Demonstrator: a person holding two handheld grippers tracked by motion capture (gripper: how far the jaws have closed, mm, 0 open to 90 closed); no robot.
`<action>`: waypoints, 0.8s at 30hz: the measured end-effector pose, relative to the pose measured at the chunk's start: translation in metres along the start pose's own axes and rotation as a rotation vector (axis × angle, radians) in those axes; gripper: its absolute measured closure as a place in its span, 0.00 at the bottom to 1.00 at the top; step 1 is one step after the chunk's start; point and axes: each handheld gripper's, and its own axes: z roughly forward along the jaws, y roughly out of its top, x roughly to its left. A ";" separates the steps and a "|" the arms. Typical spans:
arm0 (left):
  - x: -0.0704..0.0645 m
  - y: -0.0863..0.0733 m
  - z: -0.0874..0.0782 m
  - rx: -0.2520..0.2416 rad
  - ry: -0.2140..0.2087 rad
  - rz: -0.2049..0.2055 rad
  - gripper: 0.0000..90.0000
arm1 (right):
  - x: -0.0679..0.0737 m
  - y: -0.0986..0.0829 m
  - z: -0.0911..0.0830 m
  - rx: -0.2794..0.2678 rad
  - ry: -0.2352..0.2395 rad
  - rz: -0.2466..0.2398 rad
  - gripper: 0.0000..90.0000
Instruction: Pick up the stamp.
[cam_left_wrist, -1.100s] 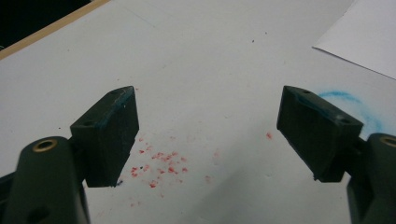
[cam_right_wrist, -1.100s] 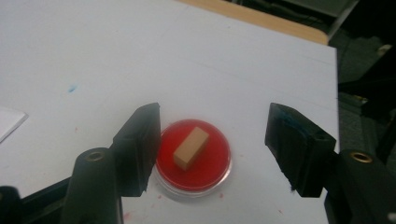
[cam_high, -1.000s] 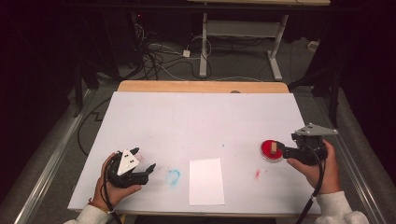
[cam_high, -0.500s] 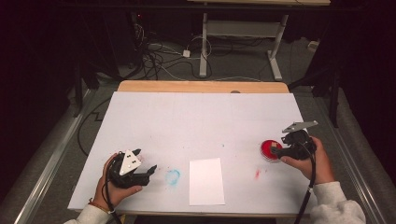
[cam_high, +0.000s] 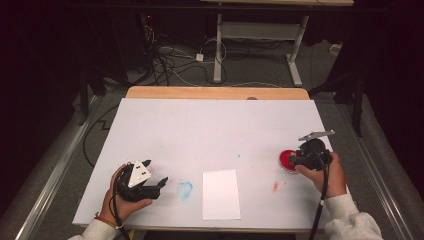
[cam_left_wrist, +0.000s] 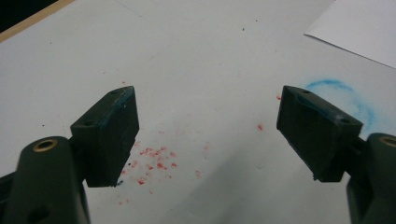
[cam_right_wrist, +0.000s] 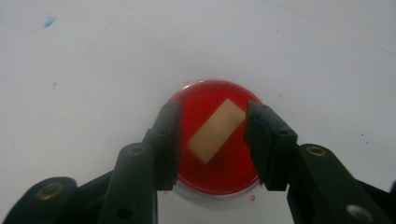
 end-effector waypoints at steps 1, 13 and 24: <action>0.000 0.000 0.000 0.000 0.000 0.000 0.23 | 0.000 0.000 0.000 -0.008 -0.002 0.009 0.69; 0.000 0.000 0.000 0.009 0.003 -0.002 0.23 | 0.001 -0.002 0.006 0.011 -0.004 0.017 0.85; -0.001 0.000 0.000 0.011 -0.007 0.005 0.23 | 0.002 -0.003 0.009 0.023 -0.008 -0.026 0.85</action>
